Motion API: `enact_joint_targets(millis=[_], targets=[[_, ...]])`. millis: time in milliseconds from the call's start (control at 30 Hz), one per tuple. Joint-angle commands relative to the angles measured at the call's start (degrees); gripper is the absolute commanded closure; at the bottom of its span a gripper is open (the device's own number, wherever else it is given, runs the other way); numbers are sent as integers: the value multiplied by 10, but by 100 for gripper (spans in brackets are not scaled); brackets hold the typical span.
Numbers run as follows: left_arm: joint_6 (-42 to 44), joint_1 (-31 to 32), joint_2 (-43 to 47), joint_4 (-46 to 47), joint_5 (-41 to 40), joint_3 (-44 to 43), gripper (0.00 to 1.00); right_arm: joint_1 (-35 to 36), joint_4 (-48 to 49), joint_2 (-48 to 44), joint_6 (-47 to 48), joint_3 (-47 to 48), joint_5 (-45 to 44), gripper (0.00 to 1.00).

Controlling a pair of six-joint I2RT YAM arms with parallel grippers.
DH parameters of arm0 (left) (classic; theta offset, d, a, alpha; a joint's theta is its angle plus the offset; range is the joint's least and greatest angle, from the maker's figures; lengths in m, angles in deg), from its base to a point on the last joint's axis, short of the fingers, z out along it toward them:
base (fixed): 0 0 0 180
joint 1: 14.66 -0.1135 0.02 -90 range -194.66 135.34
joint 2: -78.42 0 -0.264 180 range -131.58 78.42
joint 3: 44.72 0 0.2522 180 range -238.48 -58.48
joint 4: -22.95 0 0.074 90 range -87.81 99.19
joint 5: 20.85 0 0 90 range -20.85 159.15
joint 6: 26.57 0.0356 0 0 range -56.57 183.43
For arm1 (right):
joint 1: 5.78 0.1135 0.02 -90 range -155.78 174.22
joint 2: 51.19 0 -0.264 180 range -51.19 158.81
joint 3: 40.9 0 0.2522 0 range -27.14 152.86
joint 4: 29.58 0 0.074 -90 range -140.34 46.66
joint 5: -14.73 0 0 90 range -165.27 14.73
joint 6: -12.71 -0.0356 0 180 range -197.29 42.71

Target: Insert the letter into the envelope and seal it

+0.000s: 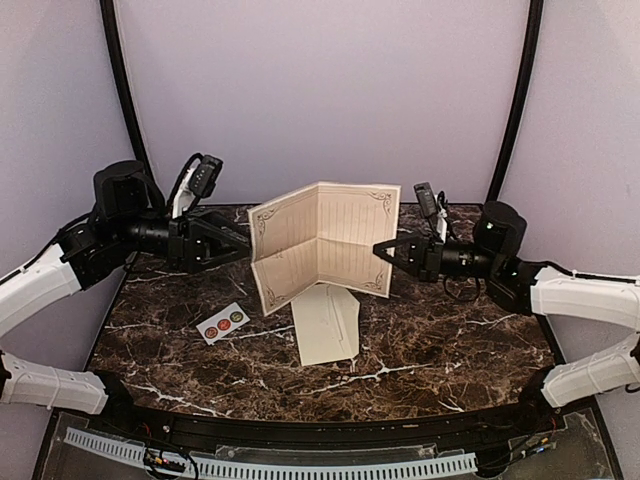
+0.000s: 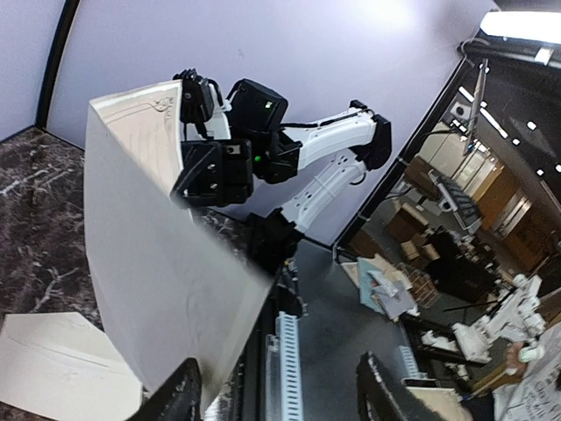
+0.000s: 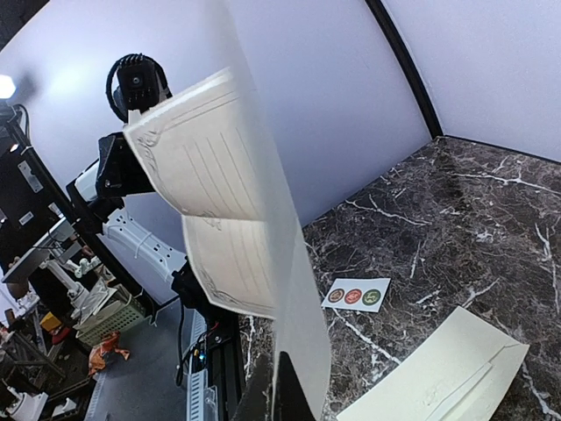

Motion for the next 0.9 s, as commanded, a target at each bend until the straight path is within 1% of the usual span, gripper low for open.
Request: enact_joint_targets(millis=[0, 133, 200, 333, 400, 633, 700, 767, 867], targets=[[41, -4, 25, -42, -60, -33, 27, -1, 54, -23, -16, -14, -18, 100], [68, -29, 59, -88, -101, -47, 16, -1, 58, -32, -19, -16, -6, 100], [71, -48, 80, -99, -118, -48, 13, -1, 66, -35, -22, -18, 6, 100], [72, -90, 113, -115, -153, -50, 9, -1, 73, -39, -31, -18, 29, 100], [70, -101, 119, -117, -180, -51, 8, -1, 73, -41, -33, -17, 38, 100], [54, -107, 95, -117, -290, -51, 7, -1, 64, -56, -34, -14, 53, 100], [55, -107, 78, -119, -294, -48, 7, -1, 62, -57, -38, -12, 50, 100], [61, -107, 59, -120, -273, -42, 7, 0, 60, -56, -43, -8, 48, 100], [54, -102, 23, -103, -189, -30, 13, 4, 54, -50, -43, 1, 43, 100]])
